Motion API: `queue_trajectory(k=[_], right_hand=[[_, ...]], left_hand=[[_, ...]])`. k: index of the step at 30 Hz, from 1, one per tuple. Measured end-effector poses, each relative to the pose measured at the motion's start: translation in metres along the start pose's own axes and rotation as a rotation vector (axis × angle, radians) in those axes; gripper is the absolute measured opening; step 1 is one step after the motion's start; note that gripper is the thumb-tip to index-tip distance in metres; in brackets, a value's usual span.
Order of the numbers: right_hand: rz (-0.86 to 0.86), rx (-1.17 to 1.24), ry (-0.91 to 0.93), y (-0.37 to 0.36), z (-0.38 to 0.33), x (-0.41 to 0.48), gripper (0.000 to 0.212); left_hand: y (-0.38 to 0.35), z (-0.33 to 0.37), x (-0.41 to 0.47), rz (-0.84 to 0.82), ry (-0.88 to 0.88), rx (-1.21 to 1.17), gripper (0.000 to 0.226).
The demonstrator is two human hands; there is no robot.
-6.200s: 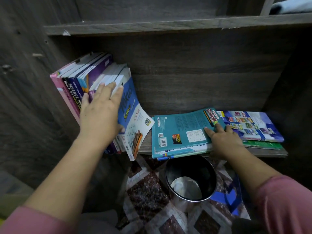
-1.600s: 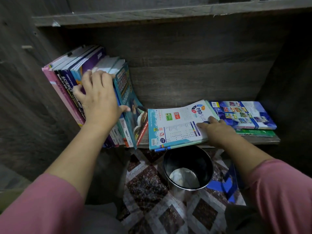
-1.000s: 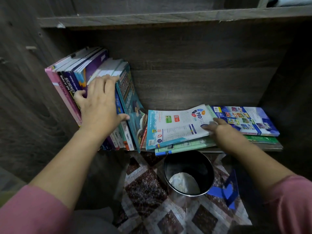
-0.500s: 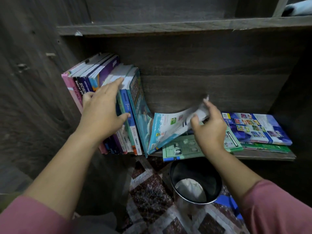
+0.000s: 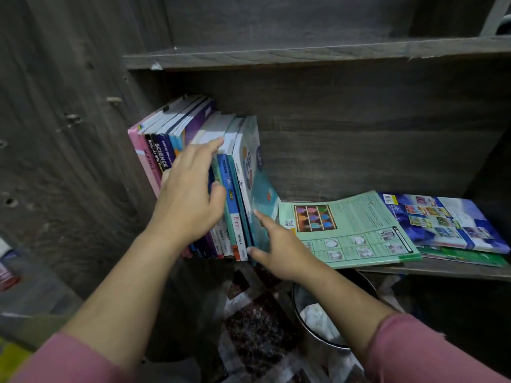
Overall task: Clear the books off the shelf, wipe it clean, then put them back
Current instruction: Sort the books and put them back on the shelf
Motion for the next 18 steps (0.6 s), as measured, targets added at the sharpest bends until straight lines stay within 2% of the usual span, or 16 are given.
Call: queue_trajectory(k=[6,10,12,16,18], right_hand=[[-0.128,-0.173,-0.09,-0.003,0.015,0.0,0.086],[-0.173,-0.388,-0.128,0.013,0.031,-0.004,0.069],[-0.159,-0.516,-0.198,0.03,0.044,-0.008,0.067],[-0.109,-0.942,-0.394,0.076,0.075,-0.022,0.057],[-0.069,-0.976,-0.581,0.098,0.093,-0.032,0.055]], left_hand=[[-0.008,0.009,-0.001,-0.03,0.004,0.149,0.063],[-0.013,0.011,-0.002,0.003,0.009,0.173,0.066],[-0.016,0.012,-0.003,0.011,0.009,0.186,0.069],[-0.019,0.013,-0.005,0.04,0.012,0.198,0.071],[-0.022,0.013,-0.005,0.068,0.019,0.204,0.07]])
Point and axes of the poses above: each hand's wrist, its own x-axis towards the middle knuckle, its own y-axis out of the back of the hand, z = x × y, the point moved 4 cm from there along x, towards the middle knuckle, and after that the axes turned 1 degree about -x, right-handed, at the moved point
